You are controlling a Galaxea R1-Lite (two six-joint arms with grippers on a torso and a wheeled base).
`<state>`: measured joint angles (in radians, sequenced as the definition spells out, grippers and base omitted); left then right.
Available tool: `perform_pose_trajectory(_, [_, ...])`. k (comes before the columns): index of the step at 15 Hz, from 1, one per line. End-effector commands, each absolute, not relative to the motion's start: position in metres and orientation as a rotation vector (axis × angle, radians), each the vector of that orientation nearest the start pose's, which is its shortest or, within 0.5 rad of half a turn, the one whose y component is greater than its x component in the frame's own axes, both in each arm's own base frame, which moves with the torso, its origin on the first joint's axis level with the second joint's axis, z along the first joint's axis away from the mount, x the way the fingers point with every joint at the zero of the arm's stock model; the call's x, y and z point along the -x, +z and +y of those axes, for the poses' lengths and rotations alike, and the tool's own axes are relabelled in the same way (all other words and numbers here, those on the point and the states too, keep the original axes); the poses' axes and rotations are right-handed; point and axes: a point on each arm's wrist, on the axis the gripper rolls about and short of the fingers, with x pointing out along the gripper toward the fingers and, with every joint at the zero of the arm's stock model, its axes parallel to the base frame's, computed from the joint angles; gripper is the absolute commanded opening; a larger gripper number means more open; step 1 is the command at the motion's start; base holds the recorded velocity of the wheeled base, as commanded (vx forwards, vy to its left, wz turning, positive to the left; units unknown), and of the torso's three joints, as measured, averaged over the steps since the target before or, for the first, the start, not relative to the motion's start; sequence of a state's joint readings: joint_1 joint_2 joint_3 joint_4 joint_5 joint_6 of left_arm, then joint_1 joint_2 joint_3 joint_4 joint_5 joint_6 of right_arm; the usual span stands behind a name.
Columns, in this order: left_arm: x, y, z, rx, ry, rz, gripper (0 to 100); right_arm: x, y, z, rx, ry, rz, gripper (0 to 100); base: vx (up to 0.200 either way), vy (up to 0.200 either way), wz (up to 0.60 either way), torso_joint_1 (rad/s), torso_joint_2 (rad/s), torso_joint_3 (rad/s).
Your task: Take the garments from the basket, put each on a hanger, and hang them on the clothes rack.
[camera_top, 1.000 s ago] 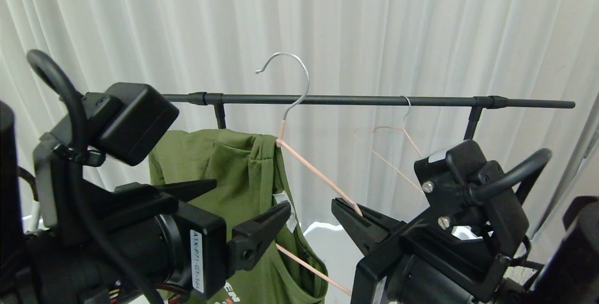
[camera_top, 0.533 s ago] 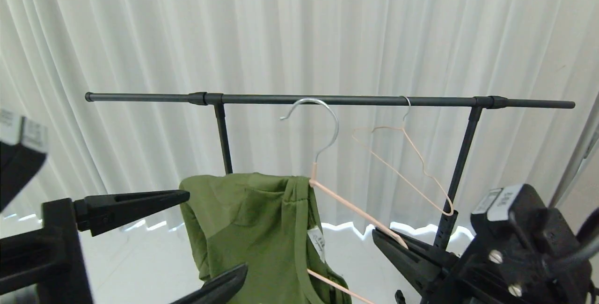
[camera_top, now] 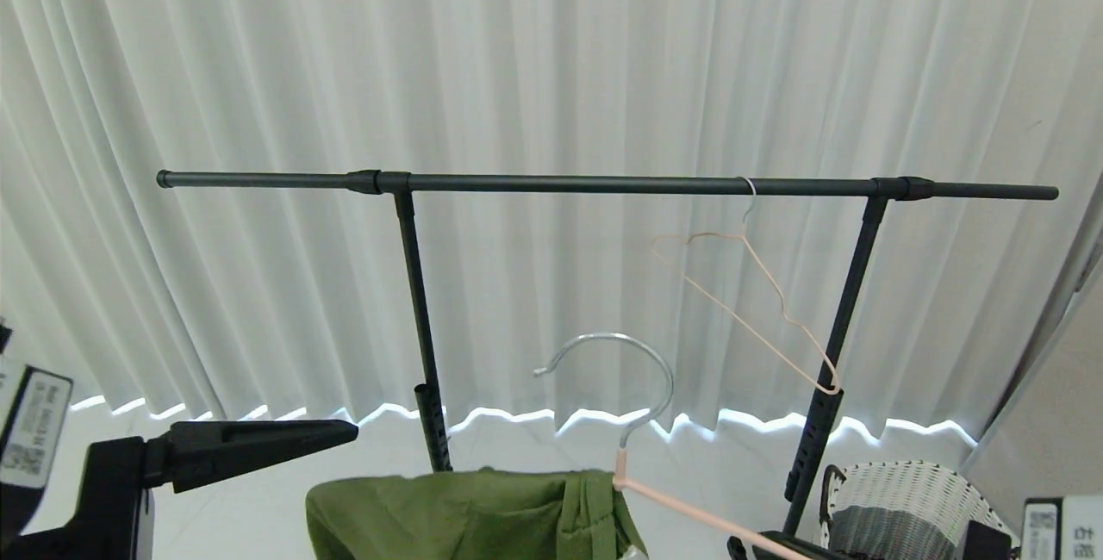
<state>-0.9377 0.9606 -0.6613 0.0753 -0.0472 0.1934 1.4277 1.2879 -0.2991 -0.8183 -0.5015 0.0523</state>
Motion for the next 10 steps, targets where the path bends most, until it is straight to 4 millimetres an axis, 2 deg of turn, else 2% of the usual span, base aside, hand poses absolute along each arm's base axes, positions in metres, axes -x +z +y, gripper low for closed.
perform_pose_trajectory(1, [-0.066, 0.22, -0.094, -0.36, -1.041, 0.293, 100, -0.025, 0.164, 0.171, 0.112, 0.978, 0.129, 0, 0.0, 0.0, 0.0, 0.0, 0.0, 0.0])
perform_pose_trajectory(6, [-0.065, 0.195, -0.098, -0.463, -1.123, 0.352, 100, -0.009, 0.157, 0.182, 0.157, 1.071, 0.146, 0, 0.0, 0.0, 0.0, 0.0, 0.0, 0.0])
perform_pose_trajectory(10, [-0.06, 0.184, -0.105, -0.497, -1.203, 0.392, 100, -0.007, 0.156, 0.185, 0.167, 1.084, 0.148, 0, 0.0, 0.0, 0.0, 0.0, 0.0, 0.0])
